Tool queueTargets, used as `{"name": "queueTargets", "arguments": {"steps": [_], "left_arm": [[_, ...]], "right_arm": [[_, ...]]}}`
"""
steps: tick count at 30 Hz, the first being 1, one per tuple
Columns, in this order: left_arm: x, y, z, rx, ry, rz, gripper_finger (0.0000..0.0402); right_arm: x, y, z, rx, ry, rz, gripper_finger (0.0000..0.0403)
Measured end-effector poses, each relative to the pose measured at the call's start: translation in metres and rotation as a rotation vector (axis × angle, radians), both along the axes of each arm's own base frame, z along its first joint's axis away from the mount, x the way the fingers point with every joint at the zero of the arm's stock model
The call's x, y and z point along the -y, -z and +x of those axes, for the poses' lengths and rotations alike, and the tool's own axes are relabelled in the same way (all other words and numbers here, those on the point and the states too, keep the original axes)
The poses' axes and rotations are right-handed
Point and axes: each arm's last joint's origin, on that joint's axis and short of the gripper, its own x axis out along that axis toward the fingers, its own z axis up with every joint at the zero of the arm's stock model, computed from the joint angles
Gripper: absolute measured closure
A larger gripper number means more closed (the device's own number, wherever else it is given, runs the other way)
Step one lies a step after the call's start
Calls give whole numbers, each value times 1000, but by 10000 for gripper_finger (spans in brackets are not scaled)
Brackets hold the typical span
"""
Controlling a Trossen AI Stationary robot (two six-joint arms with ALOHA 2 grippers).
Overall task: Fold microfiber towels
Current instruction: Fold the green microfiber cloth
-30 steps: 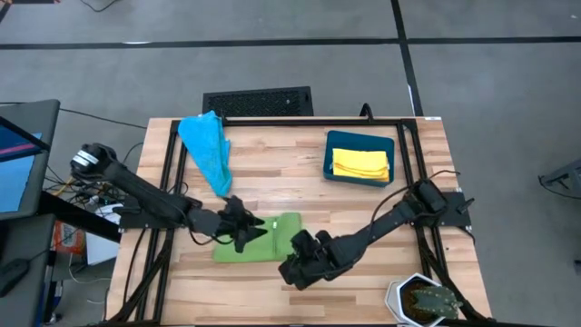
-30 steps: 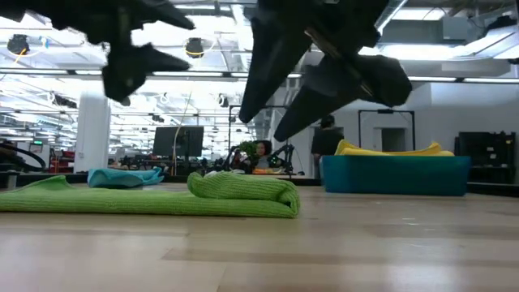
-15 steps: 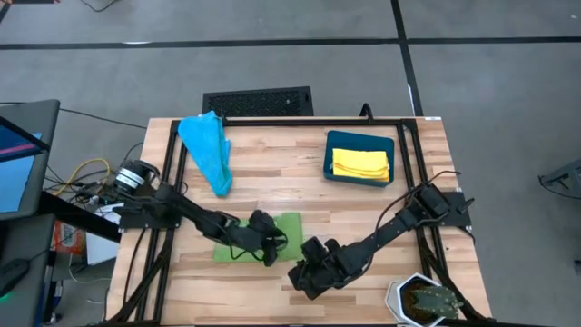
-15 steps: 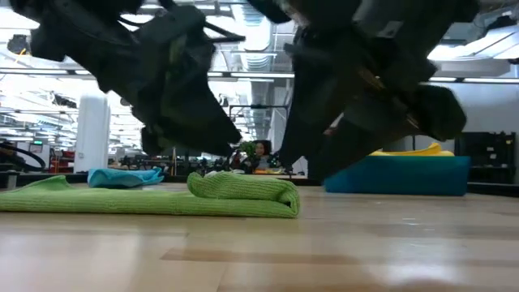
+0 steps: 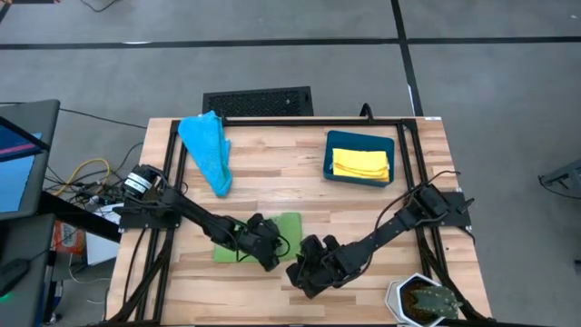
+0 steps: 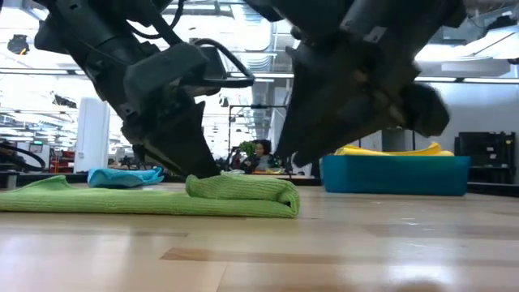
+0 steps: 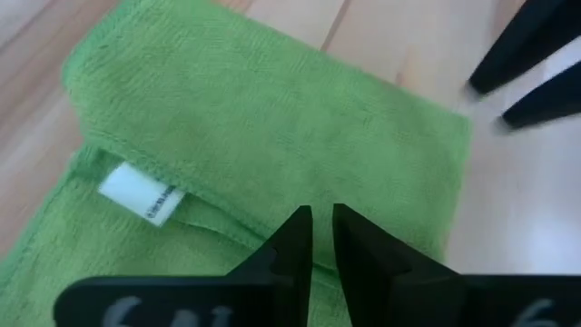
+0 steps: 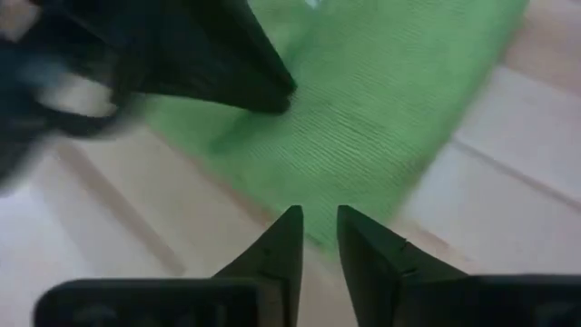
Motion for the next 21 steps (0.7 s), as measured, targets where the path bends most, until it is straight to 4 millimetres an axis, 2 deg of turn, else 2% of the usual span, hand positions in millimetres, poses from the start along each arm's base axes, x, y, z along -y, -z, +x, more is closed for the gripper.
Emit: {"name": "queueTargets", "arguments": {"steps": [6, 11, 17, 21], "left_arm": [[1, 0, 0, 2, 9, 0, 374], [1, -4, 0, 13, 12, -20, 382], [-1, -35, -2, 100, 2, -46, 395], [5, -51, -6, 172, 15, -39, 401]], "right_arm": [[-2, 17, 7, -3, 0, 14, 335], [-4, 27, 3, -65, -50, -1, 350], [-4, 27, 4, -62, -58, -8, 364], [-4, 25, 6, -42, -51, -13, 370]]}}
